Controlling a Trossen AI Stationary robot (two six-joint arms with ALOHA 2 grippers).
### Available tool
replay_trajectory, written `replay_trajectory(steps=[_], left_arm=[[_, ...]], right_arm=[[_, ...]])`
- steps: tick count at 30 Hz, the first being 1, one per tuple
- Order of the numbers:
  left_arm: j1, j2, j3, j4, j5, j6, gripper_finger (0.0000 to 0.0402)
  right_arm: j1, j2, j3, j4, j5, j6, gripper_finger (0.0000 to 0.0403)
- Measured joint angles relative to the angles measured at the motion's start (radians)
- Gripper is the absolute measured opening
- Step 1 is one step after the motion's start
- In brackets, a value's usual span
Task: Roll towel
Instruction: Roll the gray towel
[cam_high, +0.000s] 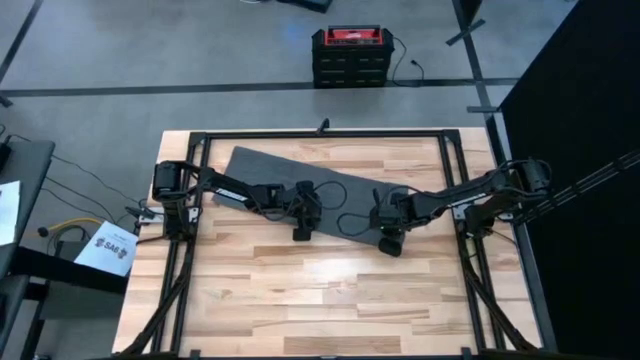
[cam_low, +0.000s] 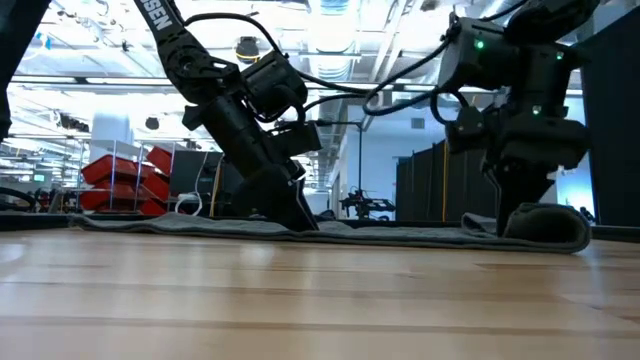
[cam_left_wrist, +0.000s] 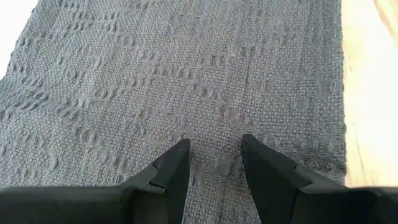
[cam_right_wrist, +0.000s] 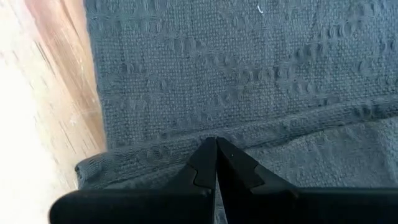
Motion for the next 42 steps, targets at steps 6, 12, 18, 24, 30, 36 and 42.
replay_trajectory(steps=[6,12,18,24,30,36,42], left_arm=[[0.000,0.000,0.000,-0.001,0.000,-0.005,0.0133],[0.000,0.000,0.000,0.001,0.000,-0.005,0.0133],[0.000,0.000,0.000,0.002,0.000,-0.006,0.0133],[0.000,0.000,0.000,0.002,0.000,-0.006,0.0133],[0.000,0.000,0.000,0.001,0.000,-0.012,0.0133],[0.000,0.000,0.000,-0.002,0.000,-0.021,0.0133],[0.000,0.000,0.000,-0.002,0.000,-0.028,0.0133]], right_arm=[[0.001,0.000,0.000,-0.025,0.006,0.016,0.0000],[0.015,0.000,0.001,-0.031,0.050,0.040,0.0000],[0.014,-0.001,0.011,0.127,0.037,-0.038,0.0000],[0.012,0.003,-0.011,0.106,-0.025,-0.027,0.0000],[0.013,0.003,-0.048,0.103,-0.083,0.023,0.0000],[0.013,0.002,-0.047,0.049,-0.024,0.035,0.0000],[0.017,-0.006,-0.025,-0.006,0.024,0.033,0.0000]])
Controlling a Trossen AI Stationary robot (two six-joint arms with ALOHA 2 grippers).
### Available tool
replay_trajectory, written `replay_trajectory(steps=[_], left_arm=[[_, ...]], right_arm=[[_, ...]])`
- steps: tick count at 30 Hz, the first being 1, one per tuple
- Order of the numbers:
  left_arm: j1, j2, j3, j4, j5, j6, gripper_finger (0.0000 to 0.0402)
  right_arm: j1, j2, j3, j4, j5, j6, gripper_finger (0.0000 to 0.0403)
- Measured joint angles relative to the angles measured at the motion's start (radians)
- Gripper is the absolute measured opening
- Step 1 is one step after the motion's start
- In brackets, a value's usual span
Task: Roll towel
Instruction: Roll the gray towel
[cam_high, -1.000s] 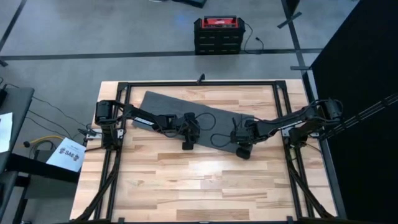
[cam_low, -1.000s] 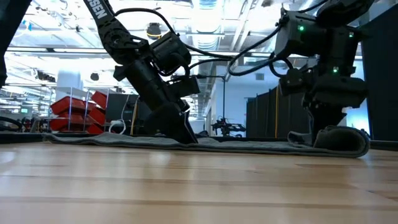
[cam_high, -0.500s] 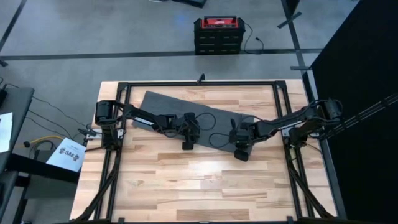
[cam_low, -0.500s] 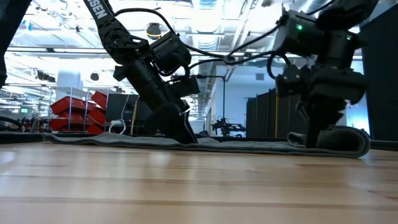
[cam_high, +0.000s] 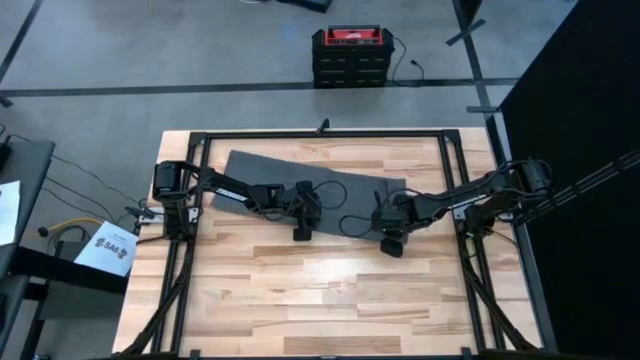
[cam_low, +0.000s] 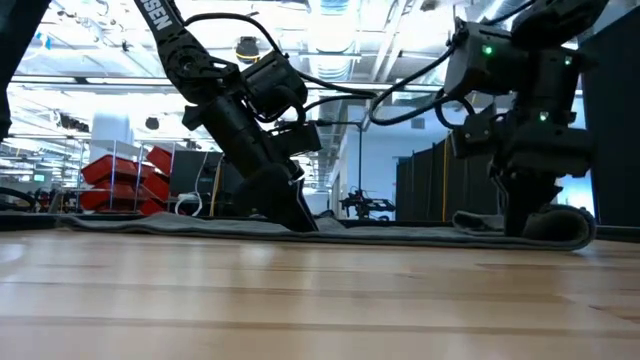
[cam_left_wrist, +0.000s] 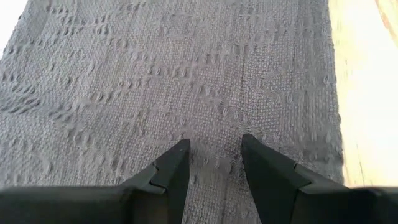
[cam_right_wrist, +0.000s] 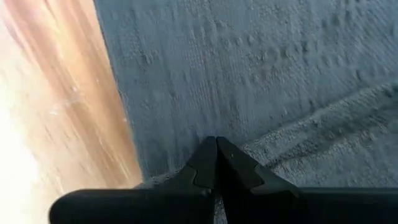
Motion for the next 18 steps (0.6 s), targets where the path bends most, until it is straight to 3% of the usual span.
replay_trajectory(steps=[6,13,18], left_arm=[[0.000,-0.002,0.000,-0.001,0.000,0.001,0.0133],[-0.010,-0.091,-0.014,-0.011,-0.014,-0.010,0.0133],[-0.018,-0.112,-0.009,0.247,-0.008,-0.046,0.0134]], right_arm=[[-0.050,-0.079,0.023,0.016,0.064,-0.087,0.0000],[-0.274,-0.063,0.023,0.120,0.073,-0.334,0.0000],[-0.435,0.000,0.056,0.155,0.054,-0.495,0.0000]])
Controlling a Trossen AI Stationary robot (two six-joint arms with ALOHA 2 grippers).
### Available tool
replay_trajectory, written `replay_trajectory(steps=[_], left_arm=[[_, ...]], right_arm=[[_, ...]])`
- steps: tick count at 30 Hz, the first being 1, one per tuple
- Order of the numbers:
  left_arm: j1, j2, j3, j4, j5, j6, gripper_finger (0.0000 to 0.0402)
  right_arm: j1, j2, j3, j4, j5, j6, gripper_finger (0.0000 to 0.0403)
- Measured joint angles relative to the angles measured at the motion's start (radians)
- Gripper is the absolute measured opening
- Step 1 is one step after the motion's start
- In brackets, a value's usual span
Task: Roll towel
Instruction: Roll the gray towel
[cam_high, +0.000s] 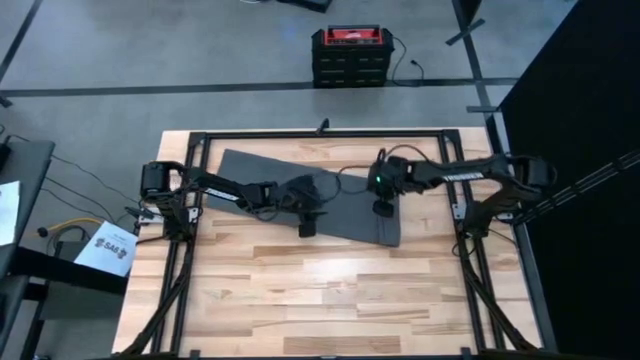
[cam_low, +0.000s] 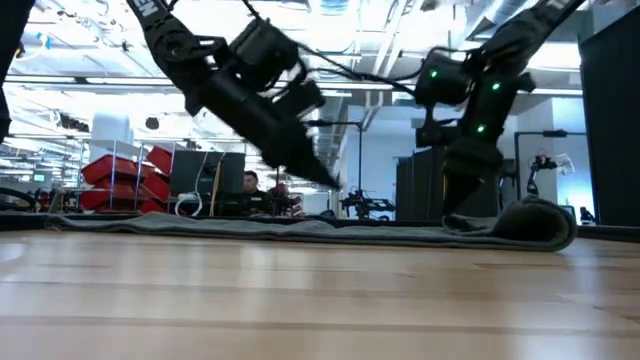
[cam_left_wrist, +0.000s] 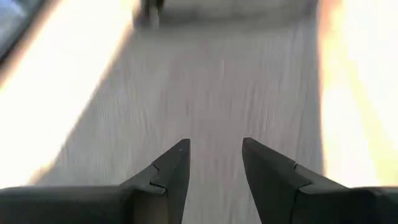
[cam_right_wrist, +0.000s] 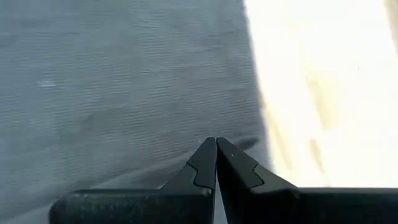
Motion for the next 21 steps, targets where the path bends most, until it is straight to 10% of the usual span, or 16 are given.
replay_trajectory(steps=[8,21], left_arm=[[0.017,0.240,0.130,0.276,0.047,-0.057,0.0133],[0.060,0.415,0.526,-0.466,0.052,-0.069,0.0134]], right_arm=[[-0.107,0.083,0.040,0.045,-0.108,-0.109,0.0000],[-0.156,0.117,0.040,-0.019,-0.036,-0.128,0.0000]])
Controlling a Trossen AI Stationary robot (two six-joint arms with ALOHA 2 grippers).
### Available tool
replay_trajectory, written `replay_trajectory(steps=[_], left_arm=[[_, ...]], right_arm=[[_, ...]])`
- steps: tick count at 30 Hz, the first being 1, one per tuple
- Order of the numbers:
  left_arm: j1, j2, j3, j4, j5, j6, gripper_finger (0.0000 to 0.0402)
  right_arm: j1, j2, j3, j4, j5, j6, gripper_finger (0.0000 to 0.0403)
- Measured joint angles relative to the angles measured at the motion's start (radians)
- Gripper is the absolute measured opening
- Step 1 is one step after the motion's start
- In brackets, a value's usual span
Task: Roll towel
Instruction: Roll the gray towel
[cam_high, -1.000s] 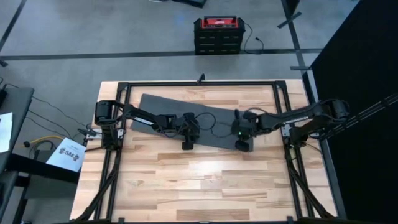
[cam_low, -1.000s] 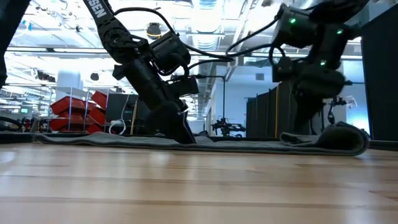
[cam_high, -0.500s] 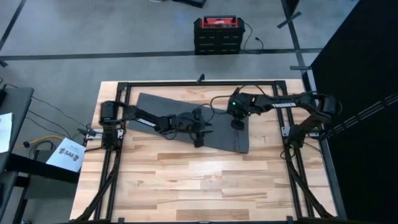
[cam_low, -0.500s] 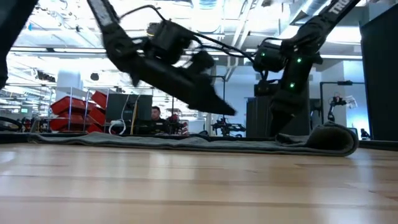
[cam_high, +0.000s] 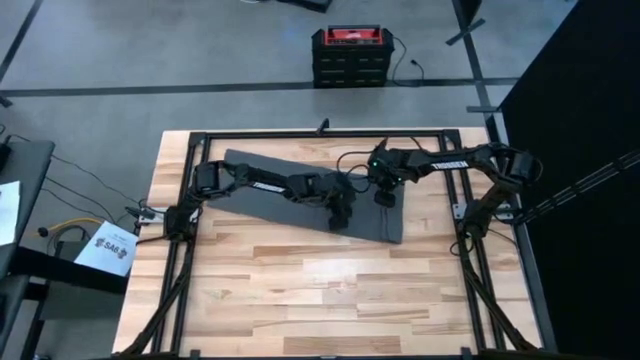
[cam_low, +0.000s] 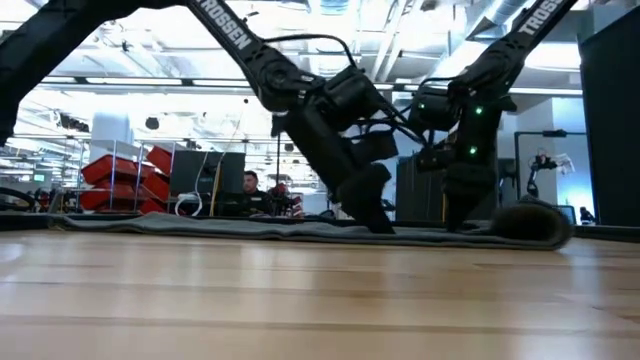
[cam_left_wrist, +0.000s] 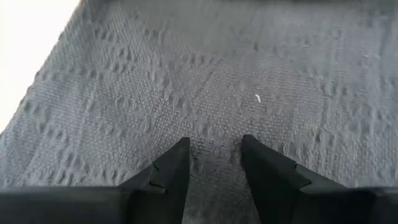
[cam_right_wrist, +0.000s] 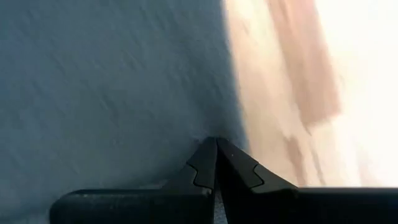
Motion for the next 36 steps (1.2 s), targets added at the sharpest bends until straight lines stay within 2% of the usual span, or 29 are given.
replay_trajectory(steps=[5,13,19,21,25,29,36], left_arm=[[0.001,-0.003,0.004,-0.067,-0.003,-0.023,0.0134],[-0.009,-0.003,0.001,-0.063,-0.016,-0.030,0.0134],[-0.010,-0.007,0.000,-0.062,-0.015,-0.031,0.0134],[-0.010,-0.010,-0.001,-0.060,-0.015,-0.035,0.0134],[-0.011,-0.030,-0.005,-0.056,-0.013,-0.038,0.0134],[-0.024,-0.073,-0.010,-0.061,-0.008,-0.061,0.0134],[-0.126,-0.073,-0.007,0.137,-0.002,-0.049,0.0134]], right_arm=[[-0.045,-0.024,0.001,-0.066,0.008,0.002,0.0000],[-0.045,-0.050,0.000,-0.029,0.008,0.002,0.0000],[-0.004,-0.214,0.000,-0.172,0.007,0.078,0.0000],[0.038,-0.284,-0.014,-0.213,-0.010,0.134,0.0000],[0.174,-0.381,-0.077,-0.291,-0.133,0.249,0.0000],[0.355,-0.425,-0.136,-0.283,-0.133,0.409,0.0000],[0.601,-0.409,-0.192,-0.205,-0.133,0.642,0.0000]])
